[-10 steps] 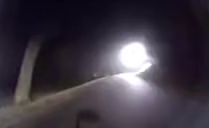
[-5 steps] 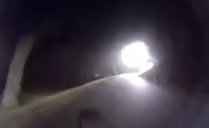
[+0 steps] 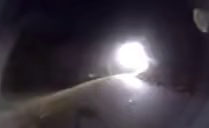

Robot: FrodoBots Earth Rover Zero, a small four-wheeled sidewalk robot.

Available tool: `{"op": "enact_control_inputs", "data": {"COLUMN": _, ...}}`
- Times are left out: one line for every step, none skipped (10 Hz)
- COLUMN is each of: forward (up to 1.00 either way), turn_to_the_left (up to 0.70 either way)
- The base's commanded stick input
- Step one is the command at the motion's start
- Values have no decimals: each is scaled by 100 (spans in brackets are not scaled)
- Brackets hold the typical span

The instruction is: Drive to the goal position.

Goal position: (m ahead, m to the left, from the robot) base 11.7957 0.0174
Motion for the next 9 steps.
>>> {"op": "enact_control_inputs", "data": {"forward": 100, "turn_to_the_left": -13}}
{"op": "enact_control_inputs", "data": {"forward": 100, "turn_to_the_left": -9}}
{"op": "enact_control_inputs", "data": {"forward": 100, "turn_to_the_left": -3}}
{"op": "enact_control_inputs", "data": {"forward": 100, "turn_to_the_left": 0}}
{"op": "enact_control_inputs", "data": {"forward": 100, "turn_to_the_left": 0}}
{"op": "enact_control_inputs", "data": {"forward": 100, "turn_to_the_left": 0}}
{"op": "enact_control_inputs", "data": {"forward": 100, "turn_to_the_left": 0}}
{"op": "enact_control_inputs", "data": {"forward": 100, "turn_to_the_left": 2}}
{"op": "enact_control_inputs", "data": {"forward": 100, "turn_to_the_left": 3}}
